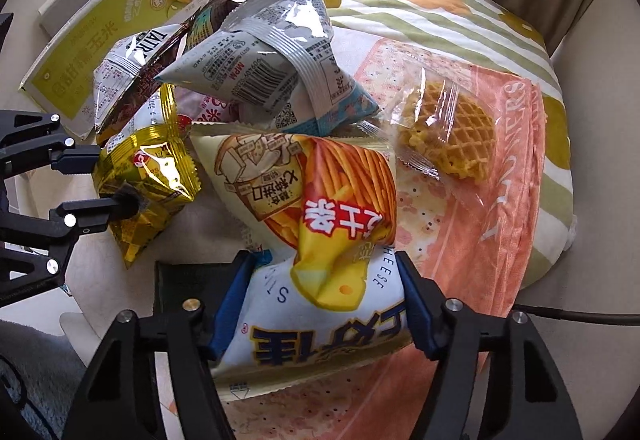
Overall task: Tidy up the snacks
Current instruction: 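Carry both bags over the yellow box and release them inside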
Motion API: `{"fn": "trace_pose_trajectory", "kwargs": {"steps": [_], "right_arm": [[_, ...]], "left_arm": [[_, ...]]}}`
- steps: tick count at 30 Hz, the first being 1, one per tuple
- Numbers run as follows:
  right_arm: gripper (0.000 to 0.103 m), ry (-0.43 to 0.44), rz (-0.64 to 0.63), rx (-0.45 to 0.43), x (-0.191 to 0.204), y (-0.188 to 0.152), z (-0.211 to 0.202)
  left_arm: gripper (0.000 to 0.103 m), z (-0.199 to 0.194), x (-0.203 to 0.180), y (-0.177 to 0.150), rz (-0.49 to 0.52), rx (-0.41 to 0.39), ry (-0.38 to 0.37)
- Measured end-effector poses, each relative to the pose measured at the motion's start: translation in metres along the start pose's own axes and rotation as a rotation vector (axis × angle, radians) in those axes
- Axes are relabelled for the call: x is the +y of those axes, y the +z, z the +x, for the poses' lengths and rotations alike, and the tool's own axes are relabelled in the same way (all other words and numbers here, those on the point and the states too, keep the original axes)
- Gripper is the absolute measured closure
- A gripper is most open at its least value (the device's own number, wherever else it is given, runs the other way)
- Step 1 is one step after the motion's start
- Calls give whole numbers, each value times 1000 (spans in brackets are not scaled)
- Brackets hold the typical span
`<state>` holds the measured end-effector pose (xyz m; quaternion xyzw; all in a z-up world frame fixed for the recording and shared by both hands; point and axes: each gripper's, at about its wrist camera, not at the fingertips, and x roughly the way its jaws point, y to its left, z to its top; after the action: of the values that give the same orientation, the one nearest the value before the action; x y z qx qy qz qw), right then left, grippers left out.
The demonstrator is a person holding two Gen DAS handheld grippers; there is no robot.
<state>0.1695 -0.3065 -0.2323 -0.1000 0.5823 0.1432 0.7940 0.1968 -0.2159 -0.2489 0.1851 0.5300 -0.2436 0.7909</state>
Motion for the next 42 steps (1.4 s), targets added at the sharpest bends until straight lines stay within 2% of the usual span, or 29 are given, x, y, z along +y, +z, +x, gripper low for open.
{"fn": "trace_pose_trajectory", "kwargs": {"steps": [14,19,25,29,33,39,42], "right_arm": [[42,9,105,-89,2,-16,-56],[42,-4,118,-140,5,-13,-90],[42,-5,83,-213,17,2,-127],[42,-1,34,-260,34,20,-142],[42,42,6,-307,55,41,-151],[42,111,-15,-365,102,85,-148],[42,139,-17,-383,133,108,-143]], "left_arm": [[77,-53,4,-16,-77,-65,15],[77,-93,10,-14,-142,-141,30],[77,-147,29,-11,-225,-235,85],[77,-178,56,-13,-276,-295,136],[77,-198,97,-24,-339,-332,171],[77,-217,171,-51,-406,-359,213],[77,-222,209,-66,-432,-344,227]]}}
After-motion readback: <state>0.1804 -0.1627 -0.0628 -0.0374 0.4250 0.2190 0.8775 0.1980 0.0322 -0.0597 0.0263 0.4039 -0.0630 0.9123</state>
